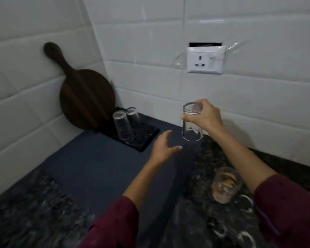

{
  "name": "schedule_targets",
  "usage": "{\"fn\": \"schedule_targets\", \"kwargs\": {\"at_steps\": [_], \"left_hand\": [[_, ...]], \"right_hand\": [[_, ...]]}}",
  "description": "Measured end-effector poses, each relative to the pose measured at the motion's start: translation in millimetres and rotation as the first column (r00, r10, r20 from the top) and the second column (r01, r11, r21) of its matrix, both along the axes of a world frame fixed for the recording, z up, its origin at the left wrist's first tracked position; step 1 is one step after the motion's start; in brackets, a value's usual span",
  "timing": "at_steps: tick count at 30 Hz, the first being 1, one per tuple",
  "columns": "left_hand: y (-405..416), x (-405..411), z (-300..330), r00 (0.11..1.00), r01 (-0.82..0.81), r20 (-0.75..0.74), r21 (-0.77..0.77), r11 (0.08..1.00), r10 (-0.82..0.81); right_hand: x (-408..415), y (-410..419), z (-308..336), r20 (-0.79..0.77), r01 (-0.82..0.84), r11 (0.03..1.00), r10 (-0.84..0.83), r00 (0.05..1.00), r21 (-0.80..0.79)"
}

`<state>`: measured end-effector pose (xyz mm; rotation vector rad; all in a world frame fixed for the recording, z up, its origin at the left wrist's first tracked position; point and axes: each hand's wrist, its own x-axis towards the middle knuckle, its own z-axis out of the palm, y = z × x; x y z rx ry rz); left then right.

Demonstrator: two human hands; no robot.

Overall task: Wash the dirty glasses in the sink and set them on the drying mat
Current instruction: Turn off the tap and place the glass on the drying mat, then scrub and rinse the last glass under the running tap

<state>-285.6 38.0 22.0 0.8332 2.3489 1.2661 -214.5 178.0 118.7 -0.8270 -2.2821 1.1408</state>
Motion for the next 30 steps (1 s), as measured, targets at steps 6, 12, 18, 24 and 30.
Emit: {"fn": "schedule_targets", "kwargs": {"at_steps": [6, 12, 18, 24, 30], "left_hand": [[-115.0, -102.4, -53.4, 0.963, -0.269, -0.127, -0.403, 0.875, 0.237], [-143.7, -125.3, -85.9, 0.969, -0.249, -0.156, -0.6, 0.76, 0.193], [-137.7, -128.4, -99.3, 0.982, -0.186, -0.103, -0.669, 0.719, 0.159], [-133.8, -132.2, -99.2, 0.982, -0.18, -0.089, -0.691, 0.7, 0.165], [-131.8, -130.7, -99.3, 0.976, -0.209, -0.099, -0.674, 0.709, 0.193]], "right_hand": [[-129.2, -58.9, -53.6, -0.057, -0.196, 0.975, 0.191, 0.98, -0.108], [-191.2, -93.2, -92.7, -0.083, -0.31, 0.942, 0.302, 0.95, -0.126], [-211.5, -99.1, -112.7, -0.047, -0.373, 0.921, 0.37, 0.928, -0.109], [-215.9, -94.7, -125.6, 0.019, -0.385, 0.919, 0.388, 0.921, -0.083], [-215.4, -88.7, -126.1, 0.08, -0.418, 0.901, 0.428, 0.9, -0.12]]}}
